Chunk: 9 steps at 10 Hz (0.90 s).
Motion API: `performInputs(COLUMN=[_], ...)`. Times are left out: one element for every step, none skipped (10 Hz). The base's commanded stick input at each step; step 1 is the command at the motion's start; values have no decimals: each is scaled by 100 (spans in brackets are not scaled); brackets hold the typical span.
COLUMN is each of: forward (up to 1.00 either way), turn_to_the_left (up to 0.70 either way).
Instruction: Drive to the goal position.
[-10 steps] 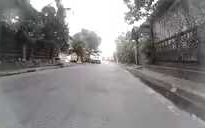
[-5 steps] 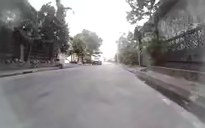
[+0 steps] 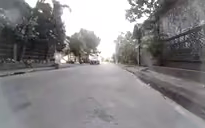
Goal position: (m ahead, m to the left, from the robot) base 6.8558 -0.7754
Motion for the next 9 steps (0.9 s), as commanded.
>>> performInputs(forward=[100,100,100,100,100,100,100,100,100], turn_to_the_left=[0,0,0,0,0,0,0,0,0])
